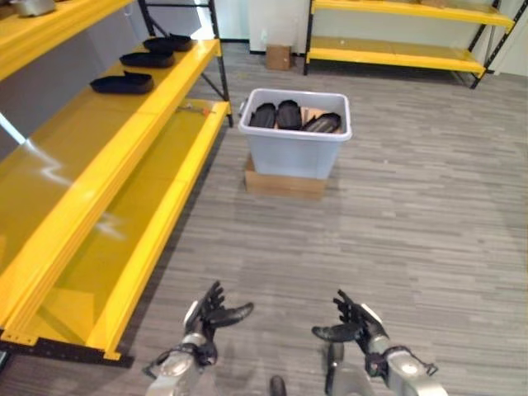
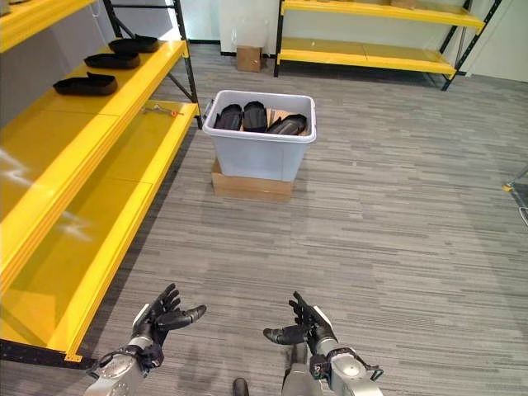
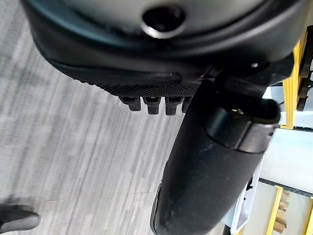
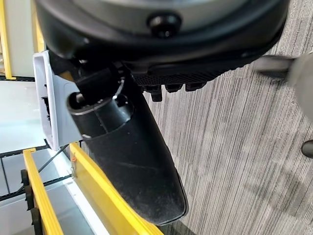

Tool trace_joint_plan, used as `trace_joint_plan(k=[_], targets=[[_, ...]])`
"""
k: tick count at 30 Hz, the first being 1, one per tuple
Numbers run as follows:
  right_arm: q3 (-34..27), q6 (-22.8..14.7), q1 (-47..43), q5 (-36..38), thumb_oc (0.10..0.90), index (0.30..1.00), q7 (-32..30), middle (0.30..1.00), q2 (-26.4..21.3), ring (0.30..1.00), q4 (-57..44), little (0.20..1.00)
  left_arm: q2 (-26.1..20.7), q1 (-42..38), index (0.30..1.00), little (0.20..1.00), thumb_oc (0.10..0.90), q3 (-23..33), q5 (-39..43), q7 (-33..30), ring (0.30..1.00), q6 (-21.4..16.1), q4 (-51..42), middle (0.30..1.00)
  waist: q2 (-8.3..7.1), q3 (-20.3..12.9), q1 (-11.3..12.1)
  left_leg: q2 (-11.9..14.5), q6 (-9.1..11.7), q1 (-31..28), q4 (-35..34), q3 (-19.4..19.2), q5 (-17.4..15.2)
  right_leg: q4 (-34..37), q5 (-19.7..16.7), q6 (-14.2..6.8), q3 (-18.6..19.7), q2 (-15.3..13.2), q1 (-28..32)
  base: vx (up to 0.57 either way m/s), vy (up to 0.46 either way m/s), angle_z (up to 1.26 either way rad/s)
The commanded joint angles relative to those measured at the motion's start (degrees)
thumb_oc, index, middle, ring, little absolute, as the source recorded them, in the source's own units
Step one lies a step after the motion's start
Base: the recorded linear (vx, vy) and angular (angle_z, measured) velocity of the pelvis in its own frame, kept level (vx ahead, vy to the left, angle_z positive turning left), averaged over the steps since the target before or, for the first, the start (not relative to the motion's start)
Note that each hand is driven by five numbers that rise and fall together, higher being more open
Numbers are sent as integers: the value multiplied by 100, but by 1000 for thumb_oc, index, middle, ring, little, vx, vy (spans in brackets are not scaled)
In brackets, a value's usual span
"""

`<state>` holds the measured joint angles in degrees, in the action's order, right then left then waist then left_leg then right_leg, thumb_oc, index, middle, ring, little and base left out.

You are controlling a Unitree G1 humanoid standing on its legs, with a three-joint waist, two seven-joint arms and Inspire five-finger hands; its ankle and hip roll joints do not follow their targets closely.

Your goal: Move parts from the plastic box to the shelf.

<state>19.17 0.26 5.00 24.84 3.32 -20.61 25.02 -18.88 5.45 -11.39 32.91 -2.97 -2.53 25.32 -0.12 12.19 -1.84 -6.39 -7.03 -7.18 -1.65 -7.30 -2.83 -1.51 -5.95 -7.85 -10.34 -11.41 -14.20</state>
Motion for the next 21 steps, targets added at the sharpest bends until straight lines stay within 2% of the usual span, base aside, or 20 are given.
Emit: trace_joint_plan(k=[1,2,3,6,9,10,11,12,13,14,16,17,18,19,20,21], targets=[[-129,-497,-409,66,900,1000,58,1000,-95,1000,-324,1000,-48,-253,1000,1000,900,-50,-119,180,1000,-500,-480,1000,-59,-420,-94,367,455,-665,206,418,-770,-215,-239,-167,39,202,167,209,-86,24],[-129,-497,-409,66,900,1000,58,1000,-95,1000,-324,1000,-48,-253,1000,1000,900,-50,-119,180,1000,-500,-480,1000,-59,-420,-94,367,455,-665,206,418,-770,-215,-239,-167,39,202,167,395,-204,40],[-148,-508,-374,144,900,1000,62,1000,-172,1000,-380,1000,23,-264,1000,1000,900,-139,-97,195,1000,-498,-491,1000,-19,-567,-170,523,536,-698,281,504,-792,-380,-138,-10,53,403,188,388,-211,50],[-203,-533,-353,227,900,1000,54,1000,-286,1000,-435,1000,21,-300,1000,1000,900,-188,-11,138,1000,-498,-508,1000,52,-662,-246,788,664,-697,446,605,-728,-888,278,178,-57,568,29,359,-209,53],[-220,-555,-328,241,900,1000,54,1000,-321,1000,-401,1000,14,-322,1000,1000,900,-187,5,114,1000,-509,-516,1000,56,-687,-263,913,757,-648,681,588,-667,-1050,484,266,-84,663,17,235,-174,10],[-238,-566,-299,275,900,1000,28,1000,-347,1000,-413,1000,29,-305,1000,1000,900,-193,79,95,1000,-513,-542,1000,44,-677,-255,1033,932,-379,1423,516,-349,-1020,685,424,-78,810,232,248,-198,19],[-238,-566,-299,275,900,1000,28,1000,-344,1000,-413,1000,26,-306,1000,1000,900,-193,79,95,1000,-512,-542,1000,33,-689,-261,1022,929,-359,1423,522,-337,-1007,671,424,-80,799,221,221,-214,8],[-237,-596,-293,283,900,1000,18,1000,-367,1000,-399,1000,42,-293,1000,1000,900,-203,123,85,1000,-509,-552,1000,-3,-625,-215,1094,1010,-31,2160,488,-25,-972,775,532,-55,878,380,87,-225,-3],[-272,-616,-302,347,900,1000,-13,1000,-438,1000,-473,1000,33,-297,1000,1000,900,-233,204,86,1000,-513,-602,1000,-143,-444,-89,1029,1083,725,3429,612,503,-836,845,693,-50,903,641,120,-293,-22],[-299,-621,-288,338,900,1000,-9,1000,-474,1000,-524,1000,14,-304,1000,1000,900,-250,183,88,1000,-513,-629,1000,-195,-320,5,976,1115,972,4007,652,632,-823,905,773,-54,934,756,52,-208,-27],[-309,-615,-283,318,900,1000,-28,1000,-506,1000,-536,1000,-8,-293,1000,1000,900,-257,177,97,1000,-479,-639,1000,-257,-272,38,1030,1073,1220,4135,617,635,-801,959,811,-83,917,816,88,-111,-20],[-333,-624,-275,355,900,1000,-88,1000,-530,1000,-506,1000,-27,-268,1000,1000,900,-274,163,94,1000,-483,-651,1000,-283,-179,112,1004,967,1609,3948,516,379,-753,1034,818,-83,927,977,110,-94,-1],[-333,-624,-276,355,900,1000,-88,1000,-527,1000,-506,1000,-29,-270,1000,1000,900,-274,163,94,1000,-483,-651,1000,-294,-193,104,990,963,1625,3935,519,396,-749,1027,816,-89,914,962,235,-39,19],[-337,-669,-258,373,900,1000,-119,1000,-508,1000,-519,1000,-102,-167,1000,1000,900,-268,111,78,1000,-482,-639,1000,-382,-170,202,995,824,2123,3037,426,94,-620,1105,759,-76,887,1234,166,-3,27],[-337,-669,-258,373,900,1000,-119,1000,-508,1000,-519,1000,-102,-167,1000,1000,900,-268,111,78,1000,-482,-639,1000,-384,-173,200,993,824,2124,3033,427,98,-621,1105,759,-77,885,1232,317,53,19],[-318,-689,-225,336,900,1000,-105,1000,-491,1000,-506,1000,-148,-102,1000,1000,900,-264,53,76,1000,-477,-645,1000,-363,-188,261,1152,881,2275,2108,365,374,-604,1226,749,-77,927,1429,221,85,-20]])
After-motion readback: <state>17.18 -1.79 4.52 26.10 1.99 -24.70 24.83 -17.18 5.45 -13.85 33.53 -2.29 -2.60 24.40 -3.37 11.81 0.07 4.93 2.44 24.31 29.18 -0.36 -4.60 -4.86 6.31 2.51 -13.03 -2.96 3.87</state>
